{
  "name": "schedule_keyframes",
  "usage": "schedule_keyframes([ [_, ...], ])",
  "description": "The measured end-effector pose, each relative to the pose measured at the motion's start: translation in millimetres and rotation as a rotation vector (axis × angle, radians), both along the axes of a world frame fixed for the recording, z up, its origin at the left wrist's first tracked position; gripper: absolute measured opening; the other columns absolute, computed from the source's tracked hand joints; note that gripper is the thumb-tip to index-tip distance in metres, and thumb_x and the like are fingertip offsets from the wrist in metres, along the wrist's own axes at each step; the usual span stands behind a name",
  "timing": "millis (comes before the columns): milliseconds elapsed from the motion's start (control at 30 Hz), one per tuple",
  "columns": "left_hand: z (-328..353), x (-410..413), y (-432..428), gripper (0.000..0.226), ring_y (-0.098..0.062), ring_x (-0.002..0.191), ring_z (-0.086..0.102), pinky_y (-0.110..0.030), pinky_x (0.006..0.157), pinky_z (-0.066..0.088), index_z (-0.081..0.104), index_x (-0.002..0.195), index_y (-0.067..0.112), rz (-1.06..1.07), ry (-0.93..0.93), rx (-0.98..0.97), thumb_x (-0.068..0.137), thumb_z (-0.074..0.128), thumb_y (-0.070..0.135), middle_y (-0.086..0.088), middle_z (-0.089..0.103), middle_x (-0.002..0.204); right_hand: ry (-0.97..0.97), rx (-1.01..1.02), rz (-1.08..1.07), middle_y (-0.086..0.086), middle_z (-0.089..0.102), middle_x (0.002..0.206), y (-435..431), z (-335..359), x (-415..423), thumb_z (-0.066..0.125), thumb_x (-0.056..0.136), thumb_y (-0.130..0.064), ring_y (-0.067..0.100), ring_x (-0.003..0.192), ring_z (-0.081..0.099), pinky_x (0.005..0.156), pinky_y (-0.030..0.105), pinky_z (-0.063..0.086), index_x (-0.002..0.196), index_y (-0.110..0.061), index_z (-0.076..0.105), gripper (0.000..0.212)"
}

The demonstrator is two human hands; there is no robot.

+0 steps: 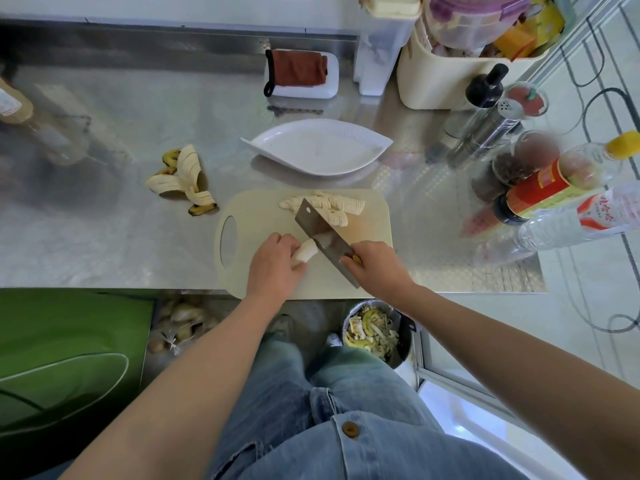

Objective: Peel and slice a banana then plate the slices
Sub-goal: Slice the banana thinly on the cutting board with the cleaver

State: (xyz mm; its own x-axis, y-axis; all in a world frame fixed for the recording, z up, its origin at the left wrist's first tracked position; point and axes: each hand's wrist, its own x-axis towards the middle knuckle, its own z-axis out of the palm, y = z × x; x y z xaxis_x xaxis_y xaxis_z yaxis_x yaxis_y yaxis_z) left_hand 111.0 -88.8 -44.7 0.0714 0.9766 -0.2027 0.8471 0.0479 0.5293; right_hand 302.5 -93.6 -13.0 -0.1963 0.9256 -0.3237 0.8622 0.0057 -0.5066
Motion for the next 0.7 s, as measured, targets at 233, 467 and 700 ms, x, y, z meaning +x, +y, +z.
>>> schedule_keyframes([
  [233, -0.4, -2.9, -1.3, 0.030, -0.023, 0.082, 0.058, -0.035, 0.072, 0.049, 0.062, 0.105, 0.015, 0.026, 0.003, 0.020, 0.082, 0.071, 0.032, -0.004, 0.059, 0.098, 0.027, 0.105, 0.012, 0.007, 0.048, 0.064, 2.6, 5.2, 0.2, 0.051, 0.092, -0.021, 0.025, 0.059, 0.046, 0.055, 0.032, 0.029, 0.063, -0.009, 0.045, 0.033],
  [467, -1.4, 0.4, 0.0, 0.023, -0.021, 0.079, 0.058, -0.030, 0.068, 0.045, 0.065, 0.103, 0.017, 0.063, 0.027, 0.014, 0.085, 0.068, 0.029, -0.002, 0.059, 0.097, 0.027, 0.103, 0.009, -0.002, 0.041, 0.059, -0.4, 7.1, -3.6, 0.050, 0.093, -0.021, 0.020, 0.058, 0.044, 0.056, 0.029, 0.027, 0.062, -0.013, 0.043, 0.033],
  [700, -1.3, 1.2, 0.1, 0.021, -0.022, 0.078, 0.058, -0.031, 0.068, 0.047, 0.066, 0.102, 0.015, 0.055, 0.032, 0.023, 0.085, 0.068, 0.029, -0.003, 0.059, 0.095, -0.009, 0.106, 0.024, 0.008, 0.056, 0.071, 1.2, 4.3, -4.7, 0.049, 0.094, -0.023, 0.023, 0.065, 0.052, 0.058, 0.030, 0.031, 0.074, -0.004, 0.060, 0.029],
])
